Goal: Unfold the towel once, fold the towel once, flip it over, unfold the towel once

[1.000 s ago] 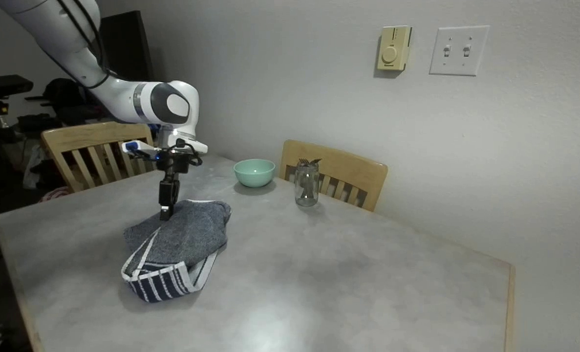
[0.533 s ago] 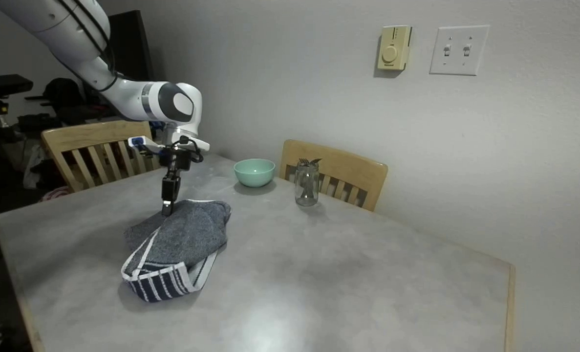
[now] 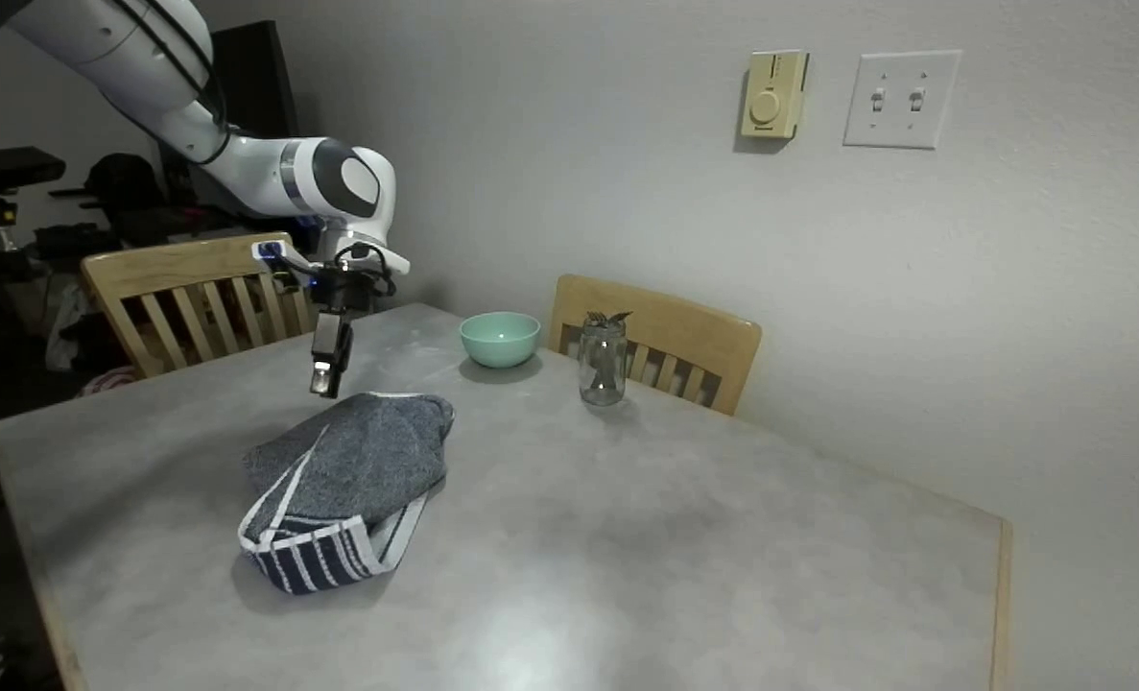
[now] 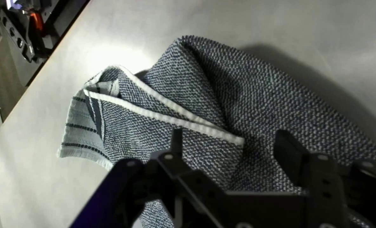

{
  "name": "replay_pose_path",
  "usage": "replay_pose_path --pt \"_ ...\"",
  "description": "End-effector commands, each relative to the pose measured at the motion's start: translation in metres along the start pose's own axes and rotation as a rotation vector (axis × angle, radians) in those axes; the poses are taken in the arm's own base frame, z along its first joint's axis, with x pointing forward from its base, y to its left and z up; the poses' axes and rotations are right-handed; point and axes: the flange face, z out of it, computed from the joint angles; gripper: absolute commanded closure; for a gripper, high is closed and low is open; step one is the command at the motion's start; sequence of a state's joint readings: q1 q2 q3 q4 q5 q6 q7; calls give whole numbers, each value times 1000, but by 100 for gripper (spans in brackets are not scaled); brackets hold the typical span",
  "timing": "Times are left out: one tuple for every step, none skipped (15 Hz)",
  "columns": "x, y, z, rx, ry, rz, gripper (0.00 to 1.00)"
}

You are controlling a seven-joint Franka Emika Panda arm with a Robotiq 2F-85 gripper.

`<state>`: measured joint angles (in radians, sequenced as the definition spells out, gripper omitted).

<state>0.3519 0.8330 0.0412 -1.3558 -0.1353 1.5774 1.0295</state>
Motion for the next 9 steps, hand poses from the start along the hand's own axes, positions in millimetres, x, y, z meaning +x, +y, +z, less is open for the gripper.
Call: replay_pose_path --pt "12 0 12 -49 -32 20 0" --pt "14 1 17 -58 -40 27 0" --pt "18 2 24 -70 -50 37 0" --pt "22 2 30 -75 -58 41 0" --pt "25 2 34 -82 -64 45 0" --pt "28 2 38 -89 -68 47 0" --pt "30 2 42 -95 -70 49 0" --pt "32 2 43 -102 -73 51 0" --pt "34 2 45 -107 -75 53 16"
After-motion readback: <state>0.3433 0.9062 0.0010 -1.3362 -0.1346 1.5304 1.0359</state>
